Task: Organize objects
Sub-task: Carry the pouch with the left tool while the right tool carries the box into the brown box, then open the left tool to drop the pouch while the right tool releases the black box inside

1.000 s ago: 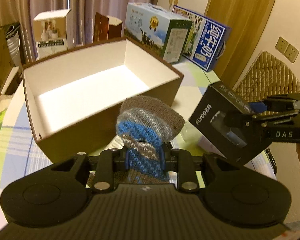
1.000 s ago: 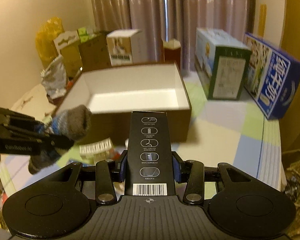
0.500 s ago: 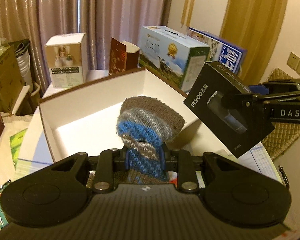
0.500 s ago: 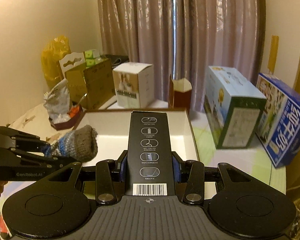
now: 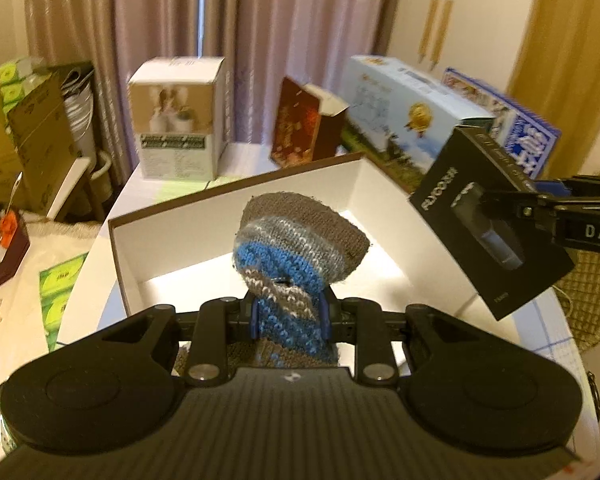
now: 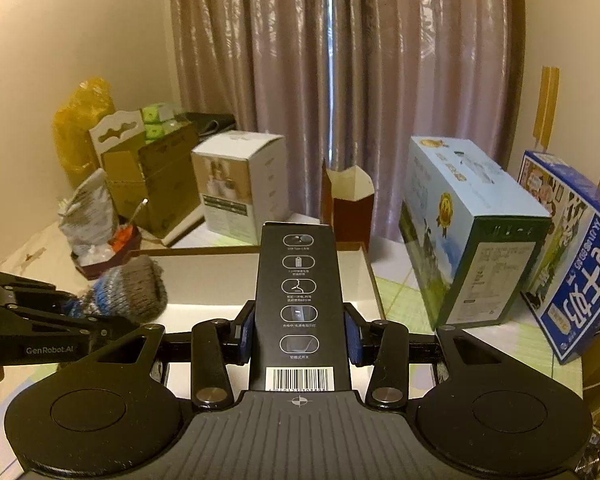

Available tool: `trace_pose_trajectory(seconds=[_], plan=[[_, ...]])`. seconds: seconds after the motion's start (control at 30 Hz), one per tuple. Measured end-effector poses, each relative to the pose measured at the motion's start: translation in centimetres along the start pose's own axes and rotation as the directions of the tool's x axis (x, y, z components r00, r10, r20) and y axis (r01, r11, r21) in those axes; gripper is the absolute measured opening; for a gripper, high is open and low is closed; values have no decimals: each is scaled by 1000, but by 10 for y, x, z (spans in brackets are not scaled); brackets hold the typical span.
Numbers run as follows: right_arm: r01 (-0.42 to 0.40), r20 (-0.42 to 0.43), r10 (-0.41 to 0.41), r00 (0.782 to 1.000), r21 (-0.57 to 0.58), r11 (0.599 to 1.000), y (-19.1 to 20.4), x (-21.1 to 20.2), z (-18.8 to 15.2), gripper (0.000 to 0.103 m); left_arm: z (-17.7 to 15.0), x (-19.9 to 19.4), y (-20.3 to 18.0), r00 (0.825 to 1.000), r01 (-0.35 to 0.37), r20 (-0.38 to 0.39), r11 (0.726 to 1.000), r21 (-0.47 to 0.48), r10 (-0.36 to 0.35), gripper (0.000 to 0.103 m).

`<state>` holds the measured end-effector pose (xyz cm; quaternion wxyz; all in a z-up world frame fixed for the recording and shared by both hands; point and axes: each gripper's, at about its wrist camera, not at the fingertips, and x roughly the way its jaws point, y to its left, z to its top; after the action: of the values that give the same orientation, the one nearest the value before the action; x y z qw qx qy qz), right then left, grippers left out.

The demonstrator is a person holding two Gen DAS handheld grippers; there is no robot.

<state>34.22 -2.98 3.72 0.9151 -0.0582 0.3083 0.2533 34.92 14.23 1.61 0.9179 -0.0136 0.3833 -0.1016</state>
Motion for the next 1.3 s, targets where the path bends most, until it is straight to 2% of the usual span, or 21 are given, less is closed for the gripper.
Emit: trace_pose_trajectory(seconds=[0.3, 0.67, 0.9, 0.93, 1.0, 1.1, 1.3], plan=[[35, -53, -34, 998, 10, 999, -16, 53, -2, 40, -5, 51, 25, 992, -86, -97, 991, -100, 77, 22], [73, -172, -85, 981, -71, 995, -32, 116, -27, 41, -13, 74, 39, 984, -118, -147, 984, -137, 98, 23], [94, -159, -116, 981, -137, 986, -34, 126, -38, 41, -15, 82, 43, 979, -144, -164, 978, -150, 119, 23], [91, -159, -111, 981, -131, 987, -35, 126, -37, 43, -15, 83, 43, 979, -146, -167, 978, -151, 120, 23], [76, -161, -93, 983, -110, 991, -38, 123, -36, 55, -15, 85, 43, 977, -150, -171, 977, -150, 123, 24], [60, -146, -73, 987, -90, 994, -39, 118, -34, 65, -16, 88, 42, 975, -160, -175, 976, -145, 133, 25], [17, -143, -26, 989, -63, 998, -38, 108, -34, 76, -16, 90, 39, 974, -170, -173, 977, -129, 147, 38]])
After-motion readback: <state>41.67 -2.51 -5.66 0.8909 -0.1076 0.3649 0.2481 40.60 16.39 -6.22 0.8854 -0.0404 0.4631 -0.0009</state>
